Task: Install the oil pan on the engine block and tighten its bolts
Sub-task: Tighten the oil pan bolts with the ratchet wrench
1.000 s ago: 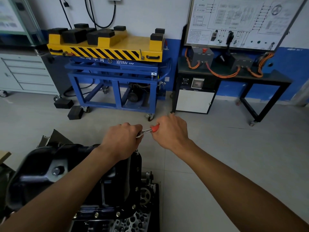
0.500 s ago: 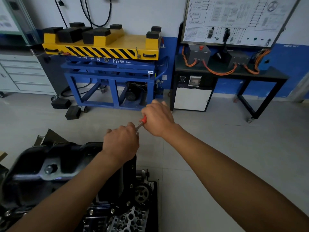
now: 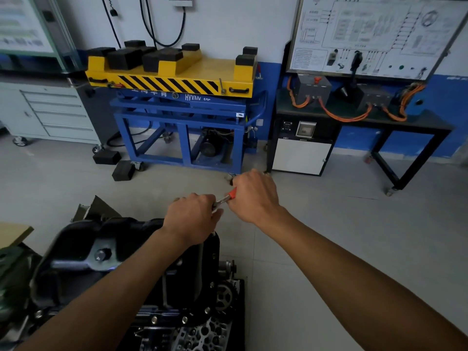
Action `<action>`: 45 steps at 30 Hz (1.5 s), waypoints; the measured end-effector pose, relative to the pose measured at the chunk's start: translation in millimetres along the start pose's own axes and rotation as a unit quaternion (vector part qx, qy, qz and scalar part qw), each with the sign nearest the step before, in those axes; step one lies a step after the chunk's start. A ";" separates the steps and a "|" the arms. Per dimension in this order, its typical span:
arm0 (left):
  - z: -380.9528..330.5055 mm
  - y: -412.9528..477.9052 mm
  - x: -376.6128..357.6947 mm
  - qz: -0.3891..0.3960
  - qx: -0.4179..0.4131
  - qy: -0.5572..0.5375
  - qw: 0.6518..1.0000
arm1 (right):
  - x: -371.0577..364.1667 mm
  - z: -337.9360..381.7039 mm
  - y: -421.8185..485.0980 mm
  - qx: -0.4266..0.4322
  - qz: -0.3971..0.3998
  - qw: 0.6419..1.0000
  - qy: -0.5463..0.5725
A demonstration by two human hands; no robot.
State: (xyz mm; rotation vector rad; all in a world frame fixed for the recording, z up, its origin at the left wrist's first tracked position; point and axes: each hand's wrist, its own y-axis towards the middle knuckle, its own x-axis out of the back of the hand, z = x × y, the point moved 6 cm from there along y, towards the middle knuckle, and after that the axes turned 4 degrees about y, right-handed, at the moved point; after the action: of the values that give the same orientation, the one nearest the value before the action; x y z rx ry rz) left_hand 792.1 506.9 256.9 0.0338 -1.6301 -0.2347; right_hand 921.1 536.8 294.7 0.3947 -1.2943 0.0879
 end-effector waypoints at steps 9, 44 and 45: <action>19.1 20.4 13.3 0.052 -0.063 -0.016 0.997 | -2.0 17.9 19.2 -0.011 0.001 1.000 -0.015; 76.6 42.9 20.7 0.036 -0.143 -0.306 0.940 | -29.5 24.9 29.4 -0.107 -0.064 0.991 0.057; 74.9 42.9 20.5 0.038 -0.146 -0.309 0.939 | -28.9 23.5 28.6 -0.109 -0.066 0.990 0.055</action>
State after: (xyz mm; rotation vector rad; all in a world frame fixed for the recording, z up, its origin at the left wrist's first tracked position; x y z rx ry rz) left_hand 721.6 555.2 280.4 -0.3635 -2.1975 -0.4597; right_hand 883.4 560.1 279.2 0.2825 -1.1517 -0.1400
